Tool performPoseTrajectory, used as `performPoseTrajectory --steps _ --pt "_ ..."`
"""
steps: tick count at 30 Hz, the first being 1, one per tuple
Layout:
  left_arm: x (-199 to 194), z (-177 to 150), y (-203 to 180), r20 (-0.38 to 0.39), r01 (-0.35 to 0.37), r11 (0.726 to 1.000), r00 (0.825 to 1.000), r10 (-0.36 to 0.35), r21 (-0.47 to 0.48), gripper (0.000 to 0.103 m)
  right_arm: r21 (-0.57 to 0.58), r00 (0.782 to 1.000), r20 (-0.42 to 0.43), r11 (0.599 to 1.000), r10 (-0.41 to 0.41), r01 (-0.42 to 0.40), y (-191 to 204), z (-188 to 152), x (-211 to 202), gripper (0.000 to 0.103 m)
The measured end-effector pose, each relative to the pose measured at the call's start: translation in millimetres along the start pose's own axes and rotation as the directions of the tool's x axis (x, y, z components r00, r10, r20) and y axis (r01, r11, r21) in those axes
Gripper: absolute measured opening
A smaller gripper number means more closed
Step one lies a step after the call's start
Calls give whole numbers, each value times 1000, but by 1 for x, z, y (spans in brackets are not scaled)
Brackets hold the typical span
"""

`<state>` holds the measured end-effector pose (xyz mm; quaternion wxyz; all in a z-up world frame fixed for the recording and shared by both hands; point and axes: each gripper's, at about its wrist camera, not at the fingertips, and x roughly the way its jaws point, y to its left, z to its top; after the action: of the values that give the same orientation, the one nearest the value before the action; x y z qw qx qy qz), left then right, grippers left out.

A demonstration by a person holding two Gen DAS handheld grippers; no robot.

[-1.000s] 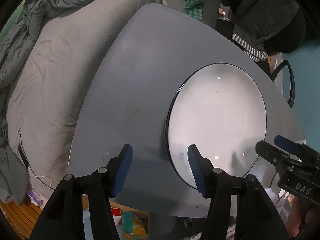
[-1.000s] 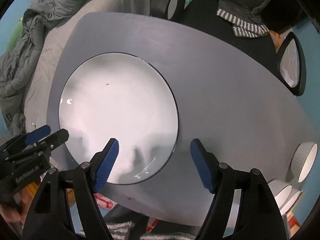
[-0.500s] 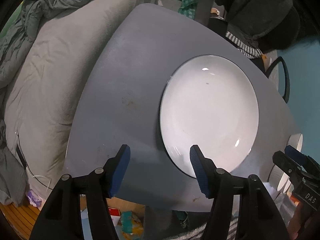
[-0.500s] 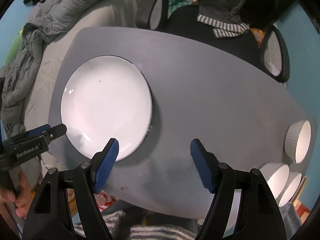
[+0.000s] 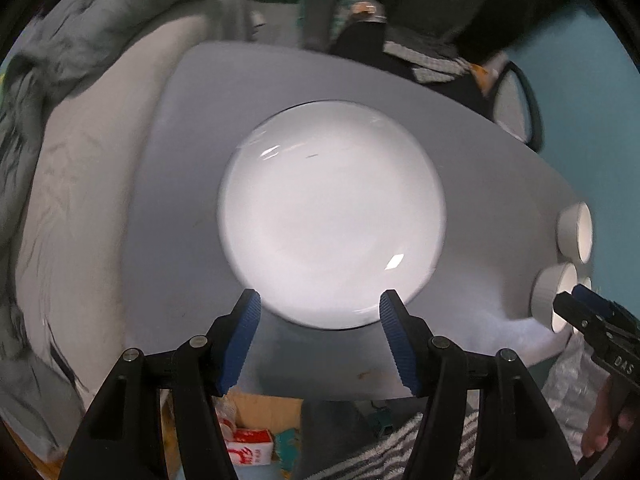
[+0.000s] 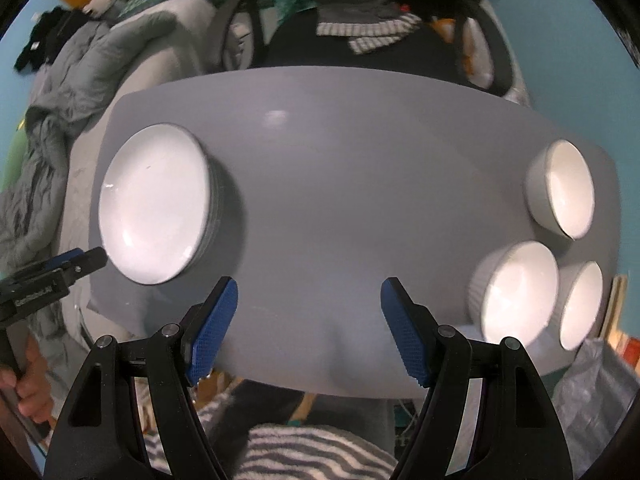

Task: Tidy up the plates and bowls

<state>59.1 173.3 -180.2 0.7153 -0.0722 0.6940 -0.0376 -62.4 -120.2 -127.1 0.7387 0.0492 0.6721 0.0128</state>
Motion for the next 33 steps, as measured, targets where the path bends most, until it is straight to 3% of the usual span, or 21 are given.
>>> performPoseTrajectory --steps 7,11,20,29,33 --pt "-3 8 -76 16 24 978 999 -28 209 63 108 999 26 994 -20 17 -60 -19 -20 73" --pt "-1 5 -128 22 20 940 999 -29 340 63 199 999 38 980 -21 13 -104 -34 -31 73" --pt "12 -2 -219 -1 26 855 1000 -31 518 64 358 999 43 934 -34 16 -190 -72 -43 73" --pt "32 -16 -289 -31 39 758 999 -24 652 64 455 999 44 890 0 -20 -231 -98 -33 73" --pt "43 -16 -305 -44 43 729 999 -18 683 64 479 999 51 877 14 -36 -240 -103 -25 73"
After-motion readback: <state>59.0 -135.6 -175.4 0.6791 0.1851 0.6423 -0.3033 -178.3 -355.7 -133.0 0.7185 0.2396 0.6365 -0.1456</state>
